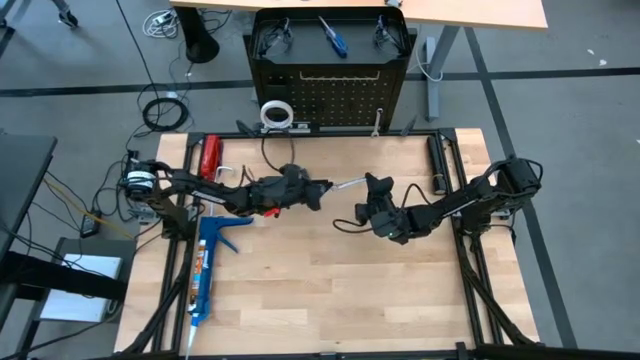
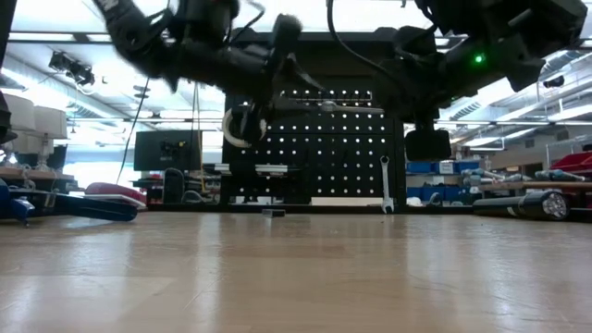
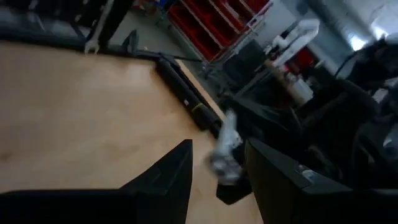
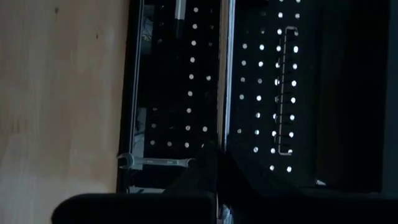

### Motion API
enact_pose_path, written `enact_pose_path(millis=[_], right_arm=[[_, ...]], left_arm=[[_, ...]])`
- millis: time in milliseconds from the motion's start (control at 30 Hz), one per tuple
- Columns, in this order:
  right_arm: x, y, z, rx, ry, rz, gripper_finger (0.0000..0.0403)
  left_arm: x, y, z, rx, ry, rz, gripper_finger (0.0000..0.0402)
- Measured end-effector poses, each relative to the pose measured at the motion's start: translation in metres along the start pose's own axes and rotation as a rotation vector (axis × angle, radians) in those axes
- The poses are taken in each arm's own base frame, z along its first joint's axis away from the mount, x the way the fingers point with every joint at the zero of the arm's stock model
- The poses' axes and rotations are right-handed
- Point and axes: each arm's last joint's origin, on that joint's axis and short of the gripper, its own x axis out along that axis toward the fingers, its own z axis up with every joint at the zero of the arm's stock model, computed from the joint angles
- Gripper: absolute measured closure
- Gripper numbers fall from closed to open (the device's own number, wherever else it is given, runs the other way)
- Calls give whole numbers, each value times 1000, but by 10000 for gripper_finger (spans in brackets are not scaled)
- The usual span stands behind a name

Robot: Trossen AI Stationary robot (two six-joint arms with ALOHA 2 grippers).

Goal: Hang tools onto peg board
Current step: Hang the wrench onto the black pegboard

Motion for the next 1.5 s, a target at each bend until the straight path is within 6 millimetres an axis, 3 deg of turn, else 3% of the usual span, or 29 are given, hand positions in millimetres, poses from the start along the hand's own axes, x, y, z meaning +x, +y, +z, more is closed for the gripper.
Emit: enact_pose_path(millis=[233,600,867,1167,1400,1500], right_arm=[[10,-2,-1,-10,-9,14,381],[24,-23,5,-24,-146,-29,381],[31,-25,4,-155,-204,-44,381],[27,-31,7,-236,-261,-101,381],[14,-36,14,-181,-408,-142,381],[13,-41,14,-138,-391,-168,381]], left_arm=[[-19,27,5,-291,-37,-124,249],[-13,20,8,-508,-7,-139,249],[-9,4,9,-518,32,-206,249],[-9,7,8,-524,42,-188,252],[-6,16,18,-490,6,-169,252],[-5,16,18,-491,24,-172,252]])
